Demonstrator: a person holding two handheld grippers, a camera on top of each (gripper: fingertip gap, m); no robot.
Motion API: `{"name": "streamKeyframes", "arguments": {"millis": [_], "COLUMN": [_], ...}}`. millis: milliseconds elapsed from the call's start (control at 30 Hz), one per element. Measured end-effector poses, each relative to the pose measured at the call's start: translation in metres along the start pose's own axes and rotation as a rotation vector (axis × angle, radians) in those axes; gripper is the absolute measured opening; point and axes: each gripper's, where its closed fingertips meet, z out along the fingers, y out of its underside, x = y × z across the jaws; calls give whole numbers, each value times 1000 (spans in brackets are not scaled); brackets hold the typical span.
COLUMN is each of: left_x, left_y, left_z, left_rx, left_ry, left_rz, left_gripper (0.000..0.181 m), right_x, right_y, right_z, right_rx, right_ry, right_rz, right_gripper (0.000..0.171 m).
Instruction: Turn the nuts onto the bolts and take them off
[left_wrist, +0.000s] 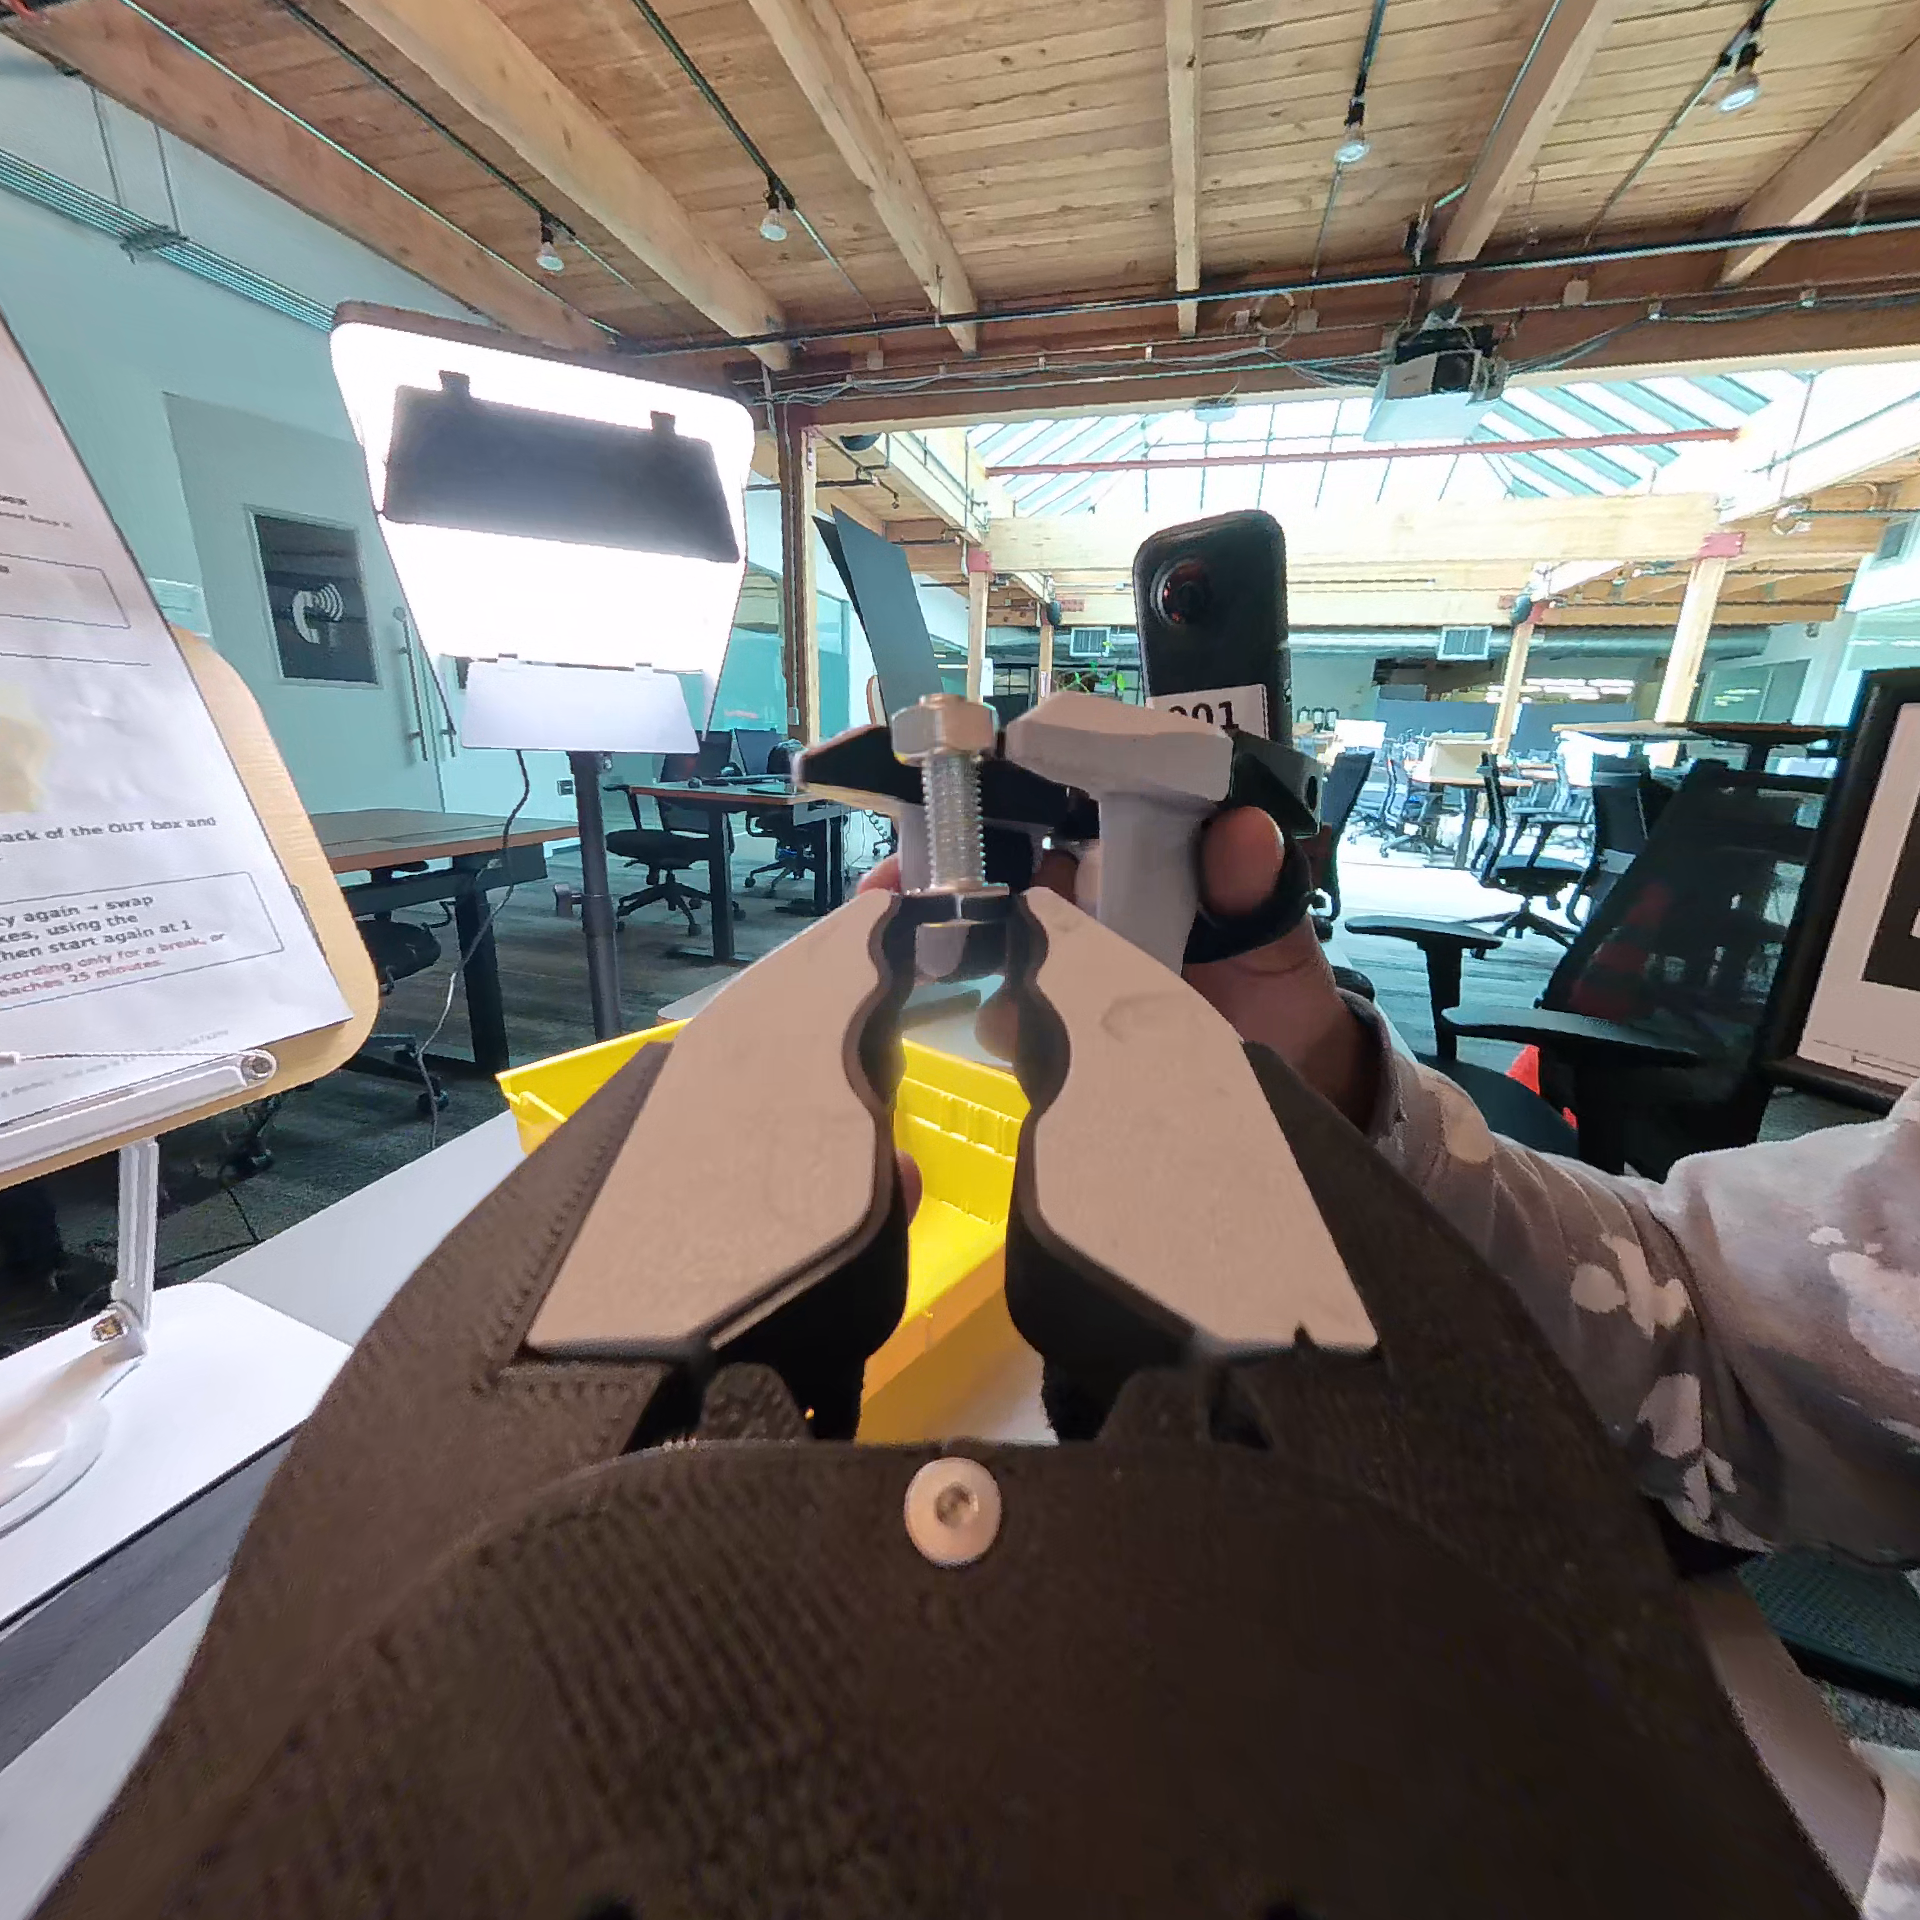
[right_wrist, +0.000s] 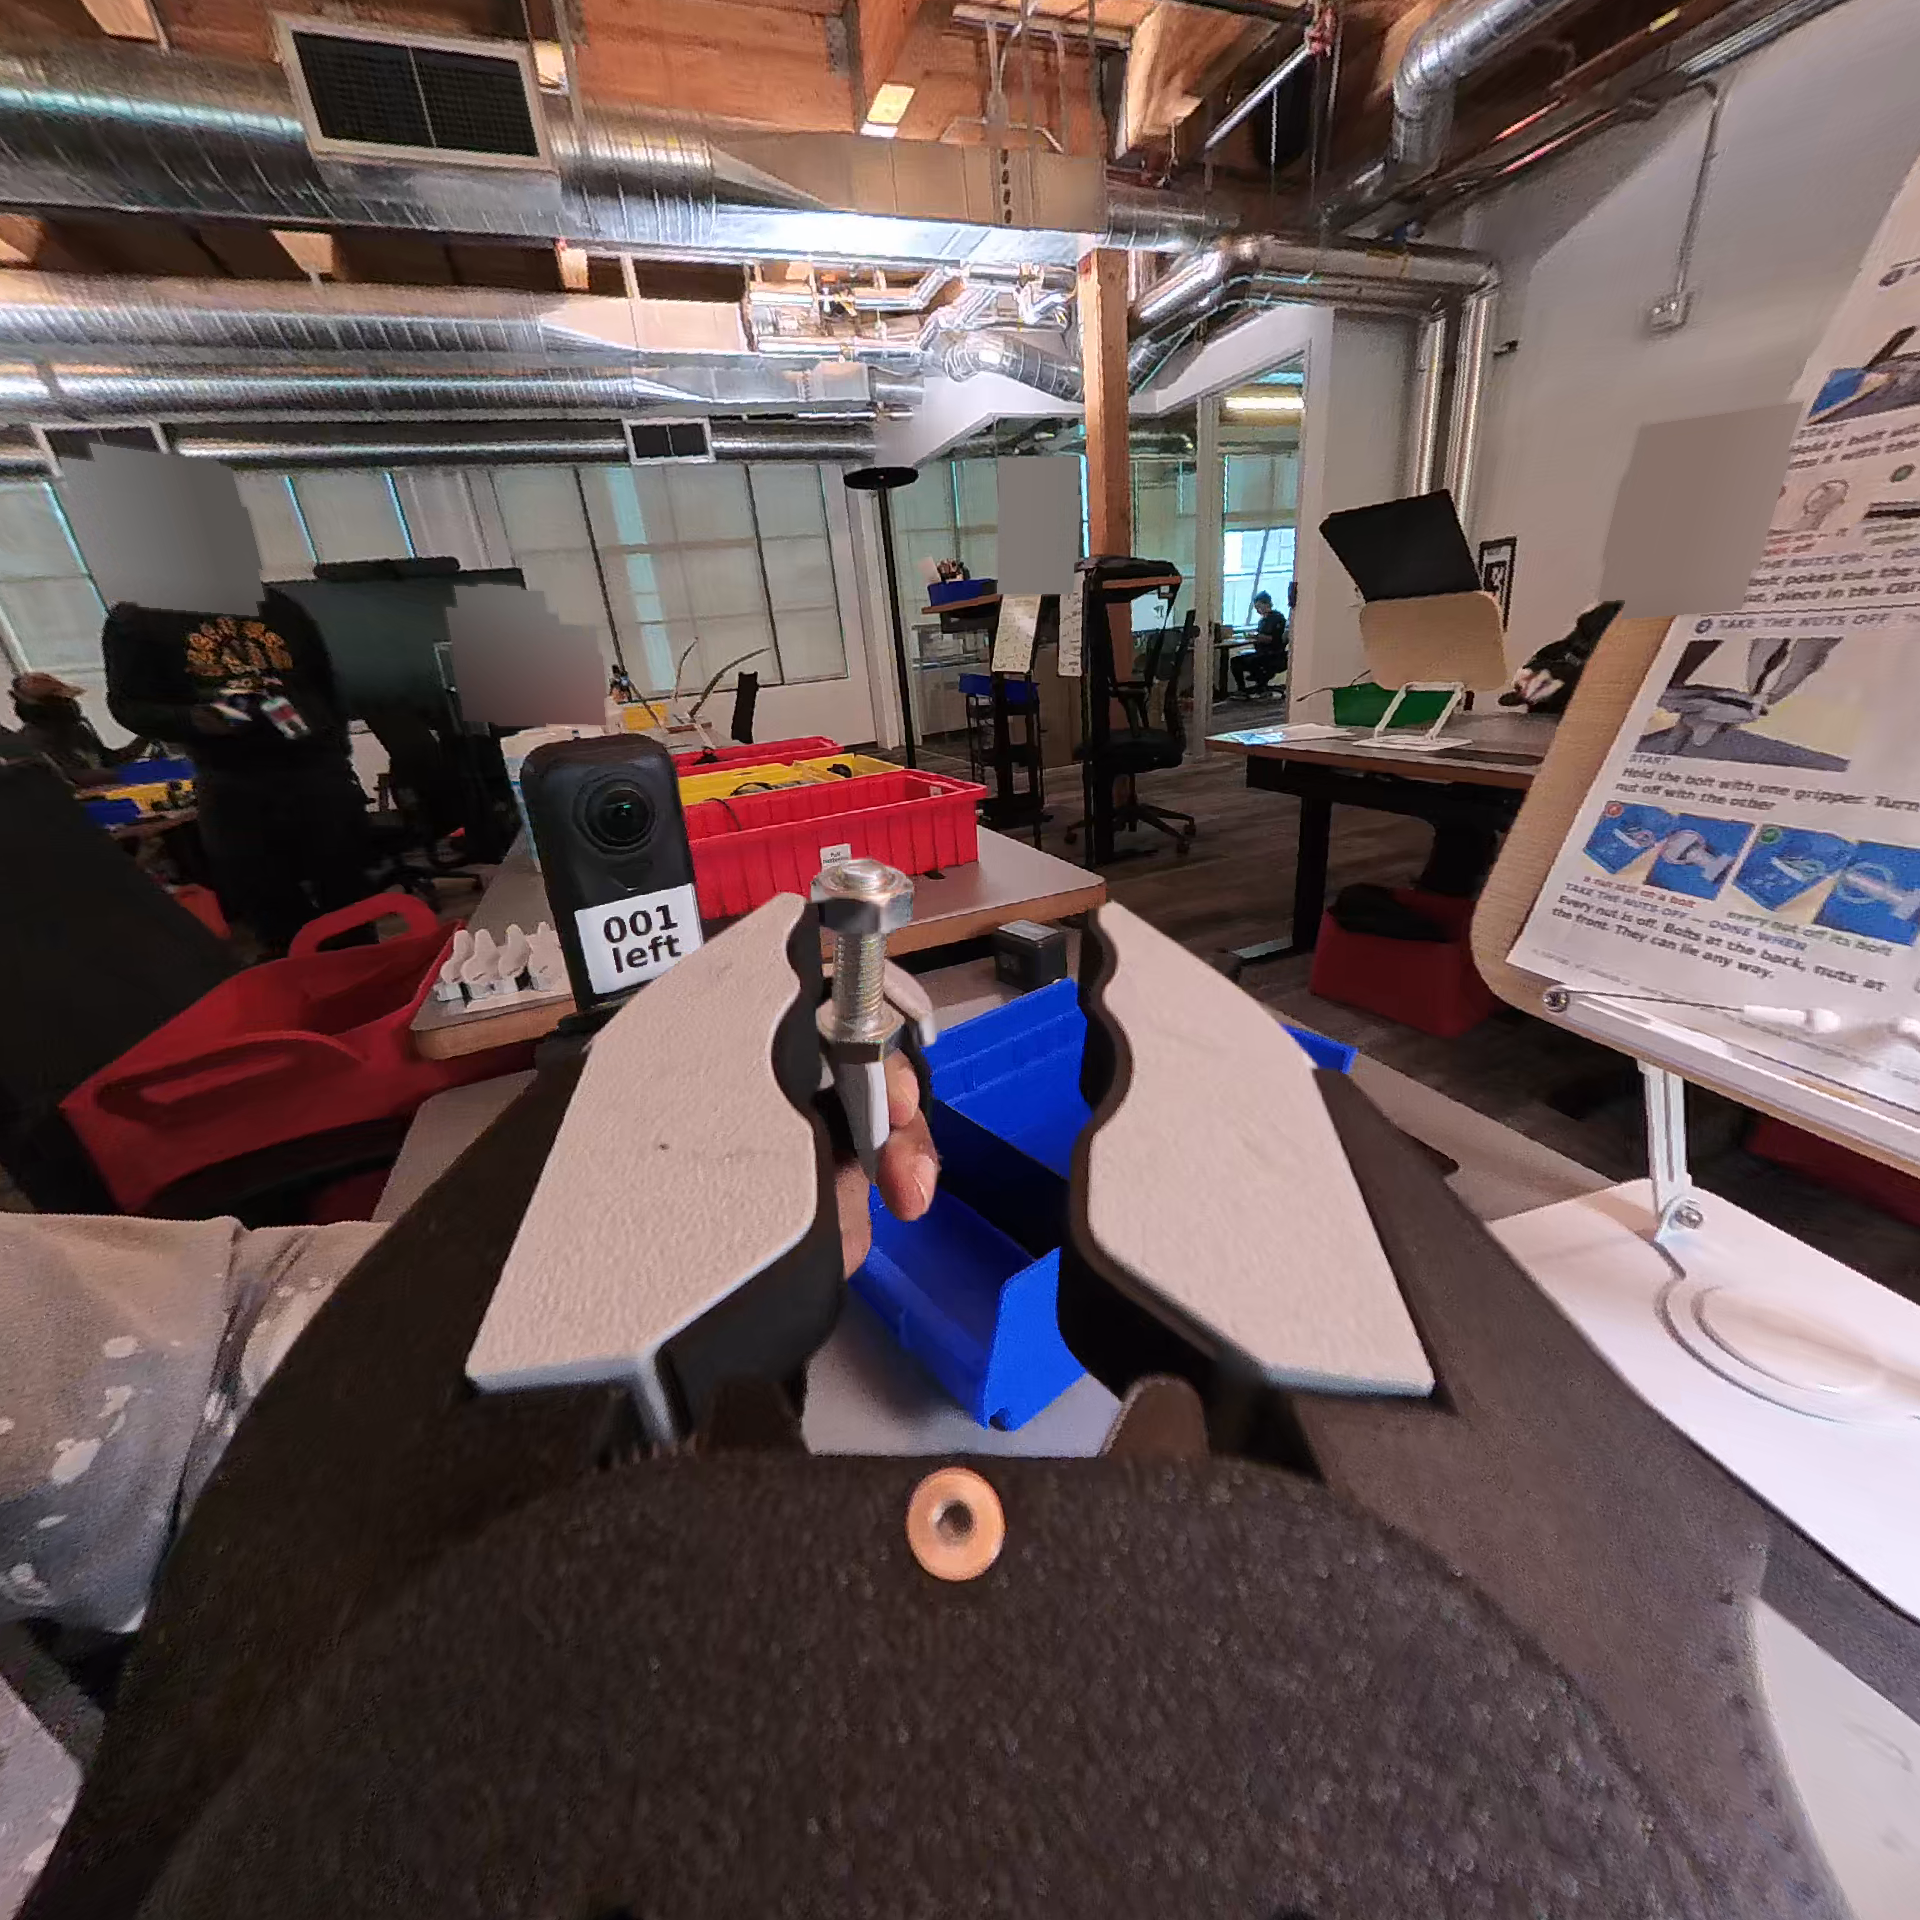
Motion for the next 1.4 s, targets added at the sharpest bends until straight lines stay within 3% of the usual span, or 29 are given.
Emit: {"name": "streamKeyframes", "arguments": {"millis": [100,433,467,500,567,767,867,900,933,967,1200,1400], "left_x": [-2,1,-1,0,0,-6,-7,-9,-8,-8,-12,-13], "left_y": [-4,1,0,-3,-5,6,9,9,6,5,14,10], "left_z": [-3,1,0,-2,-2,2,3,2,1,1,3,1], "left_rx": [22,28,39,65,68,80,93,107,122,118,90,111], "left_ry": [3,2,-2,16,6,-60,-102,-112,-98,-105,-135,-137], "left_rz": [-13,-14,-21,-28,-23,-45,-37,-44,-45,-39,-43,-47], "left_gripper": [18,18,18,18,18,18,18,18,18,18,18,18], "right_x": [17,0,3,12,27,1,8,15,30,42,7,22], "right_y": [-6,0,0,-2,-7,-2,4,4,3,0,2,4], "right_z": [-7,1,-1,-4,-11,-1,0,-2,-7,-13,-1,-4], "right_rx": [54,25,18,26,72,24,3,1,6,27,1,3], "right_ry": [91,-18,-14,31,98,-3,20,41,124,183,29,71], "right_rz": [0,35,56,77,64,49,49,63,72,55,15,71], "right_gripper": [26,48,48,30,25,45,46,42,24,23,44,40]}}
